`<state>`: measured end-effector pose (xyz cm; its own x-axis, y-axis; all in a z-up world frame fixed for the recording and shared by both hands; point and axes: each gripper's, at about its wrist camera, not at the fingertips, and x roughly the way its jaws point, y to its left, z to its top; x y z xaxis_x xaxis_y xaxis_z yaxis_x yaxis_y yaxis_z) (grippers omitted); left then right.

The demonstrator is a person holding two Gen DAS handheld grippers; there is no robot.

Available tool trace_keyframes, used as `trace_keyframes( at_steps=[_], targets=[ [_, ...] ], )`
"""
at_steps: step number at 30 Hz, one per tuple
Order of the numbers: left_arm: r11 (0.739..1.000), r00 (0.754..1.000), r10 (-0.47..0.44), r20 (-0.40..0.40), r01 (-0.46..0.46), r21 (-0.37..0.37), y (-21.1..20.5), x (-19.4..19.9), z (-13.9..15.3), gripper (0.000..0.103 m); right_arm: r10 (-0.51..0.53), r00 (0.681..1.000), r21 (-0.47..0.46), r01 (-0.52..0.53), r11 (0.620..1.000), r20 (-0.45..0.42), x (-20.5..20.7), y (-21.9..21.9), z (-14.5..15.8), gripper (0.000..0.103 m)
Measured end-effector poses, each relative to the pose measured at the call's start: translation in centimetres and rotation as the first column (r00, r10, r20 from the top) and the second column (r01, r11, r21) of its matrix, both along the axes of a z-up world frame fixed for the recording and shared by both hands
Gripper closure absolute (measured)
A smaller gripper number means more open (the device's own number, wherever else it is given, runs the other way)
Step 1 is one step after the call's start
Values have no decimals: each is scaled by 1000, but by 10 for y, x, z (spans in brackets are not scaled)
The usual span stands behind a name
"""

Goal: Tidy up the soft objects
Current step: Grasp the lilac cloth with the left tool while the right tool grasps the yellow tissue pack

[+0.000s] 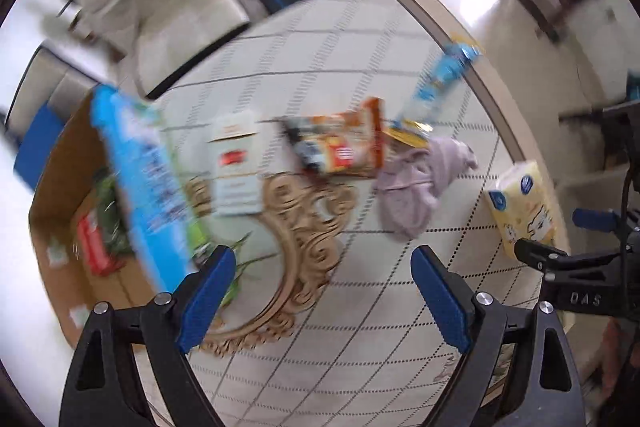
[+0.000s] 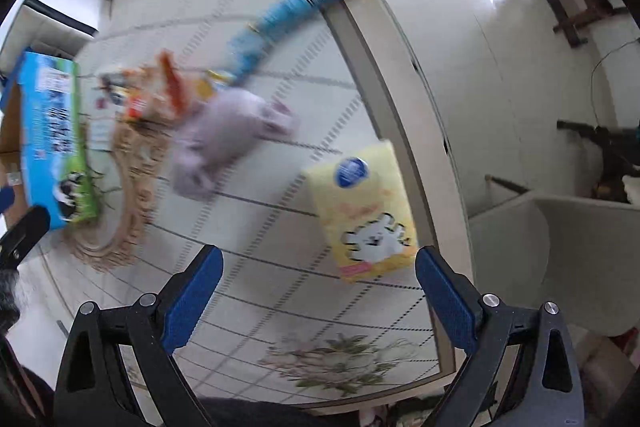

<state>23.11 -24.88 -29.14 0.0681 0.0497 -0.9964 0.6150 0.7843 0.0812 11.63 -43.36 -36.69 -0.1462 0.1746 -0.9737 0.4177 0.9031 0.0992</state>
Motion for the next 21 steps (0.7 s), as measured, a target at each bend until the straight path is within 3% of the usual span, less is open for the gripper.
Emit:
trace_keyframes(
  at_steps=[3, 9, 13, 14, 15, 19, 21],
  targets=[
    [989, 991, -122, -47, 125, 76, -45, -2, -41, 13, 7, 999, 48, -6, 999, -33, -5, -8, -24, 6],
    [951, 963, -244, -119, 261, 164, -92, 2, -94, 13, 19, 999, 85, -15, 996, -39, -3, -19, -42, 6],
    [933, 952, -294, -88, 305, 189, -107, 3, -100, 15, 41, 997, 81, -35, 996, -66, 1, -19, -56, 20],
    [934, 952, -293, -85, 304, 186, -109, 4, -98, 22, 48, 996, 76, -42, 996, -74, 2, -17, -59, 24],
    [934, 954, -290, -82, 301, 191, -108, 5, -96, 27, 51, 995, 76, -44, 996, -86, 2, -16, -62, 34],
    [946, 962, -253, -100, 267, 181, -99, 5, -85, 54, 44, 995, 64, -39, 997, -86, 0, -12, -62, 35],
    [961, 968, -211, -135, 230, 151, -93, 4, -84, 56, 36, 995, 82, -28, 996, -95, -3, -9, -63, 35]
  ],
)
